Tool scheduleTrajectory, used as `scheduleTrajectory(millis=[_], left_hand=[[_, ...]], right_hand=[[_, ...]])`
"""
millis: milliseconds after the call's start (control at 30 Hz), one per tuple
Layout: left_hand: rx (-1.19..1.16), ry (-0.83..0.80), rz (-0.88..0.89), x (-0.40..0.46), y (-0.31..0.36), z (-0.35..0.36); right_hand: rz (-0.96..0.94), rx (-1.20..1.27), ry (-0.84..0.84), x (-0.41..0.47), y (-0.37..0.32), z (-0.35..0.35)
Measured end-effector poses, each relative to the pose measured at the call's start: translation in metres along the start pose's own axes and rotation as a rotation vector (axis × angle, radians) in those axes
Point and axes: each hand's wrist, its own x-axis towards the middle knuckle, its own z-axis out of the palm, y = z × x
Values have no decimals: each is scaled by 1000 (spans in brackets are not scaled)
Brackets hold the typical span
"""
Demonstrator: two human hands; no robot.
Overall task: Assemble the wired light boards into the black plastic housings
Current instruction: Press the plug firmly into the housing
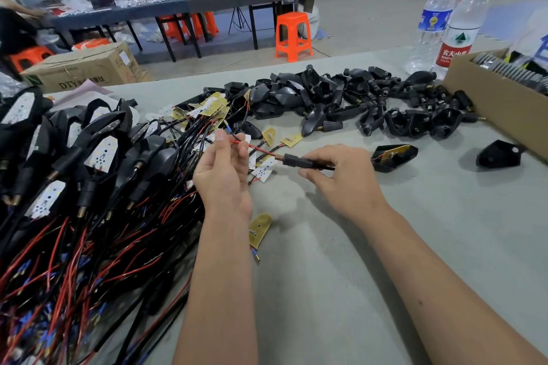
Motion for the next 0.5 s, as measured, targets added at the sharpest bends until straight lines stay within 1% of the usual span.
scheduleTrajectory(millis=[33,100,167,200,300,400,500], left_hand=[[-14,-31,-70,-1,0,1],[72,-101,-183,-3,-5,2],[184,-170,-237,-9,-14,5],[215,-181,-250,-11,-17,6],[272,-152,-210,-12,-22,4],[357,-120,-105,-8,-23,2],[380,-79,-4,-5,-21,3]], right_hand=[[5,28,-4,0,-1,1],[14,82,5,-1,-2,1],[18,130,20,-2,-3,-1],[18,146,19,-2,-4,-2],[11,163,-23,-2,-5,-3],[24,147,-32,0,-4,-1],[-32,-80,9,2,0,-3]])
